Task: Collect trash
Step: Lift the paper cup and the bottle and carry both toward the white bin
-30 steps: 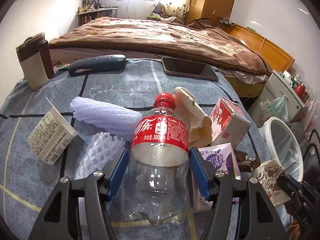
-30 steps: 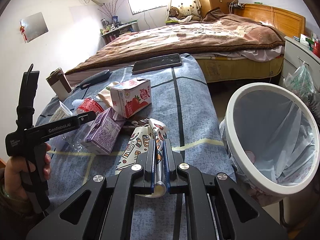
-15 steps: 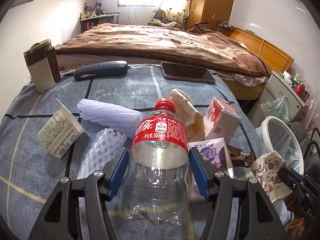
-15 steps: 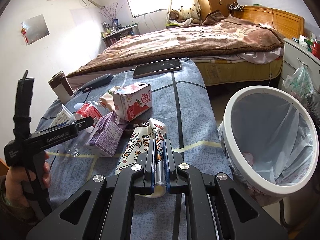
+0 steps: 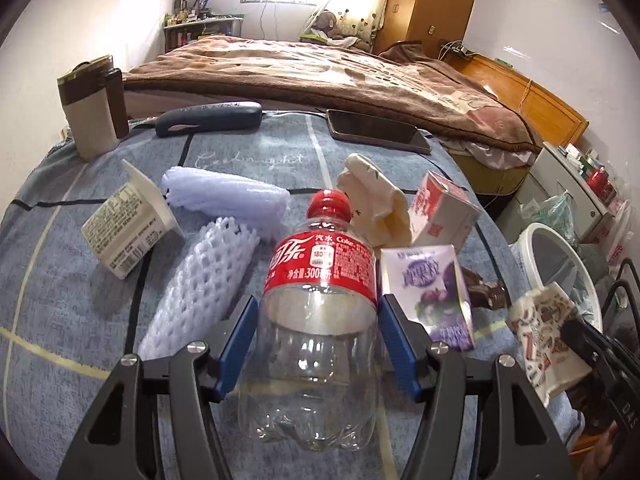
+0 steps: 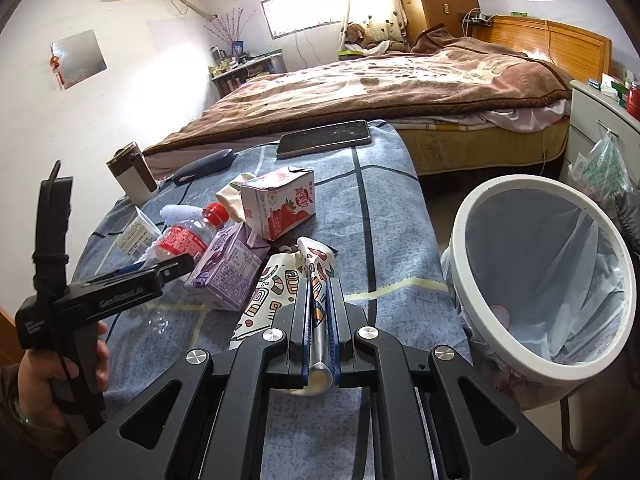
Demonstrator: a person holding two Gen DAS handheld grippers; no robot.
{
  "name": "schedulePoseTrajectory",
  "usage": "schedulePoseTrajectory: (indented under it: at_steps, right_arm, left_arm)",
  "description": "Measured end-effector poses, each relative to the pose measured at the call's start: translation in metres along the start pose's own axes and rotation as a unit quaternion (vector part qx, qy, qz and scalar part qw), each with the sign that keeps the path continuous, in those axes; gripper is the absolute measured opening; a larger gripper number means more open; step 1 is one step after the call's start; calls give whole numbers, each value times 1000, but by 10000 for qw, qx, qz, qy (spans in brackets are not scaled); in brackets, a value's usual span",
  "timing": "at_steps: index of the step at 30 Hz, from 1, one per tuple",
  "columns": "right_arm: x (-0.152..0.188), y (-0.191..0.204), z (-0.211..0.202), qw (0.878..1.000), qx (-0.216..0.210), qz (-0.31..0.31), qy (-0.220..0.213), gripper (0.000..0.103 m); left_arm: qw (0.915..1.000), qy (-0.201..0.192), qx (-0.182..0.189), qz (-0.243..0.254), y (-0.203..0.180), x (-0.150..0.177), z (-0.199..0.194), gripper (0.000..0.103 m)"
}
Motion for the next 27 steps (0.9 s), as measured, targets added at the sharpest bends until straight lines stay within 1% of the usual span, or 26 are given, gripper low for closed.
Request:
schedulePoseTrajectory:
  at_steps: [2,5,7,10,20,22,27]
  right_arm:
    - [0,-1,0,10000,21,9,-2,10]
    - [-1,-3,-1,10000,43,13,-8,10]
    - [-1,-3,-1,10000,43,20,-6,10]
    - [-1,-4,-1,10000,40,16,-25,10]
    - [-5,-8,-9,9999,20,63,-132,10]
    - [-7,-10,-12,9998,23,93,-175,10]
    - [-14,-15,-22,9994,75,112,-312,10]
  left_arm:
    - [10000,11,-39,36,-1,-2,5,64]
    - [10000,8,15,-74,0,-4,8,64]
    - [10000,-17,15,-40,-2,-4,6,64]
    - [9999,-136,-32,7,-4,-3,-2,64]
    - [9976,-667,-82,-143,-2,-16,-38,64]
    - [9969,-778,-76,-54,-7,-20,-46,64]
    - [9954,-946,83,86,-28,-28,-63,64]
Point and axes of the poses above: each gripper's, at about its wrist camera, not at the fingertips, and z roughly the way its jaws point, y to its left, x to its underside, the point moved 4 cm from there along z, roughly the way its jaws point, and after that the axes turned 13 degrees about -y, right-handed, at the moved point
